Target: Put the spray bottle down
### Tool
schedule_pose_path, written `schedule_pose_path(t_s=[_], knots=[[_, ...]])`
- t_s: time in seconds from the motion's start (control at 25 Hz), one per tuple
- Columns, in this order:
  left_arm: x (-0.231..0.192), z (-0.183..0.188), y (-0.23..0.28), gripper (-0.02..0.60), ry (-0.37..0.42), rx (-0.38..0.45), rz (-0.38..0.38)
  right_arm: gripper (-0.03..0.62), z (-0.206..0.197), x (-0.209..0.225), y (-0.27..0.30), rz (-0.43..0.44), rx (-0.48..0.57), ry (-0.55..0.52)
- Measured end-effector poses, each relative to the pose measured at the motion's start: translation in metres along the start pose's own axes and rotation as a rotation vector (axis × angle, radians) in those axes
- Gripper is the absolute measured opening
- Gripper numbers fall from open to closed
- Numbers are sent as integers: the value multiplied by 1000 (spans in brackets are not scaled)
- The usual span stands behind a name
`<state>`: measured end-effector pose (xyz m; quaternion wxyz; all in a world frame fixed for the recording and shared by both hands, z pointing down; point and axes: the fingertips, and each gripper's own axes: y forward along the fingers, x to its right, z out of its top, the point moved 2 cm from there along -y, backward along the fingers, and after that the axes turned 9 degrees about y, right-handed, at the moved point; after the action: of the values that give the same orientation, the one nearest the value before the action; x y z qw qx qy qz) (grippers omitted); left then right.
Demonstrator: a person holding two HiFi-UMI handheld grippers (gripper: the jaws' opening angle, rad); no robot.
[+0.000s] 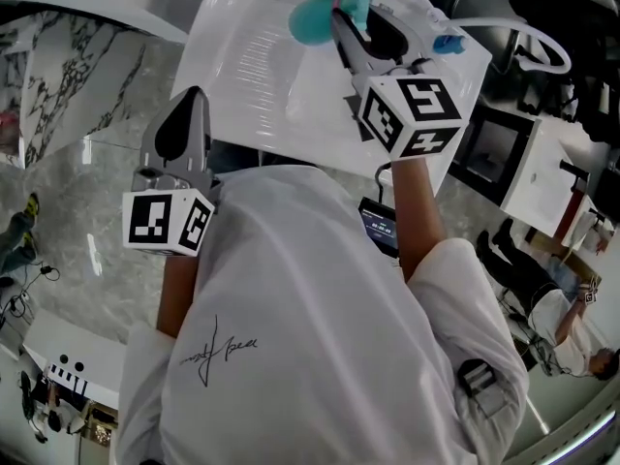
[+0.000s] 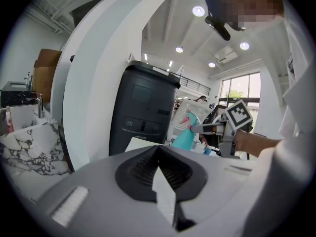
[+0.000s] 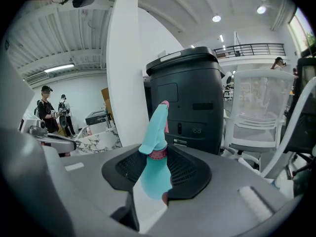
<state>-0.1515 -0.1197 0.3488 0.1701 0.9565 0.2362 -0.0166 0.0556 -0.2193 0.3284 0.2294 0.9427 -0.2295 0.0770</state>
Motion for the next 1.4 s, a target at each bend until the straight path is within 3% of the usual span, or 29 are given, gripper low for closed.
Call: schedule_pose_path(t_s=[1.4], knots=[[-56, -2, 4, 6, -24, -52, 31, 121, 12, -7, 89, -10, -45, -20]])
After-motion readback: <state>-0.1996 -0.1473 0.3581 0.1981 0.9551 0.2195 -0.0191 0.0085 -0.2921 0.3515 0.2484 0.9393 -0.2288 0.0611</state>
